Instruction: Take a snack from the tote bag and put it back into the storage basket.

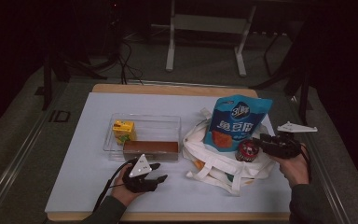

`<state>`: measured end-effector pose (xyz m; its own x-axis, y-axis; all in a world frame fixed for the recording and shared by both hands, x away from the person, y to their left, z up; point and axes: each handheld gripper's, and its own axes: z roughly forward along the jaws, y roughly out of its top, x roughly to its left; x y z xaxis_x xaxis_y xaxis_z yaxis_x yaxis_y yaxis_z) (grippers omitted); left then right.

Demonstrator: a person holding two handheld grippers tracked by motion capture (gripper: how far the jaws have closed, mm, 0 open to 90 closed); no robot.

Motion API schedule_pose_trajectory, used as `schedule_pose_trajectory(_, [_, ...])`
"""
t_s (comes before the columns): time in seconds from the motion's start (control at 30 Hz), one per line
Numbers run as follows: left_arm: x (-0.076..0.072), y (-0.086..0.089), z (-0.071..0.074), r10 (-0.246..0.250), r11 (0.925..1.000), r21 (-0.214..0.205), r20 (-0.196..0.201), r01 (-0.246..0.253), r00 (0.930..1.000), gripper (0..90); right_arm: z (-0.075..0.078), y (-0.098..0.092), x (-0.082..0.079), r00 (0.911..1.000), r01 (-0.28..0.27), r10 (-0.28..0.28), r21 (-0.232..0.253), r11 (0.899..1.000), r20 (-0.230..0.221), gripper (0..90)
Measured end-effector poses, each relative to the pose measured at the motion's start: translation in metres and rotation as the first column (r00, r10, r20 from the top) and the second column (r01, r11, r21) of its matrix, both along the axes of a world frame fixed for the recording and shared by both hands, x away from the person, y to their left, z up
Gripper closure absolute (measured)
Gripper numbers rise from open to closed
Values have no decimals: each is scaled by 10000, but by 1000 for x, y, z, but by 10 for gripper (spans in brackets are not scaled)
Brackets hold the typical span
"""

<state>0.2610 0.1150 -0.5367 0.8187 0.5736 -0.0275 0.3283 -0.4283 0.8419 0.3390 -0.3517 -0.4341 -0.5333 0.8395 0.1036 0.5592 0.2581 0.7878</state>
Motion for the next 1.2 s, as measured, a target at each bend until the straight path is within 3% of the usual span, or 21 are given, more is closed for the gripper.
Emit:
schedule_pose_trajectory(0.3, [-2, -2, -1, -104, 9999, 131, 142, 102, 9998, 478, 13, 6, 21, 9998, 145, -147, 90, 9999, 161, 430])
schedule_pose_trajectory(0.63, [-3, -3, -1, -157, 9998, 150, 203, 154, 9997, 477, 22, 12, 37, 9986, -452, 425, 884, 9951, 320, 450])
schedule_pose_trajectory(0.87, [-3, -3, -1, -178, 9997, 165, 215, 175, 9996, 475, 16, 19, 47, 9973, -730, 721, 1126, 9910, 121, 484])
schedule_pose_trajectory(0.9, [-3, -3, -1, -177, 9997, 180, 208, 174, 9996, 476, 14, 20, 48, 9960, -890, 877, 1301, 9875, 153, 535])
schedule_pose_trajectory(1.07, [-3, -3, -1, -172, 9996, 219, 207, 167, 9996, 475, 13, 20, 50, 9928, -1195, 1165, 1692, 9783, 276, 620])
schedule_pose_trajectory(1.1, [-3, -3, -1, -174, 9996, 230, 207, 169, 9996, 474, 12, 20, 50, 9915, -1292, 1240, 1955, 9722, 388, 693])
schedule_pose_trajectory(1.2, [-2, -3, -1, -187, 9995, 240, 207, 182, 9996, 475, 11, 21, 49, 9881, -1512, 1417, 2113, 9657, 593, 787])
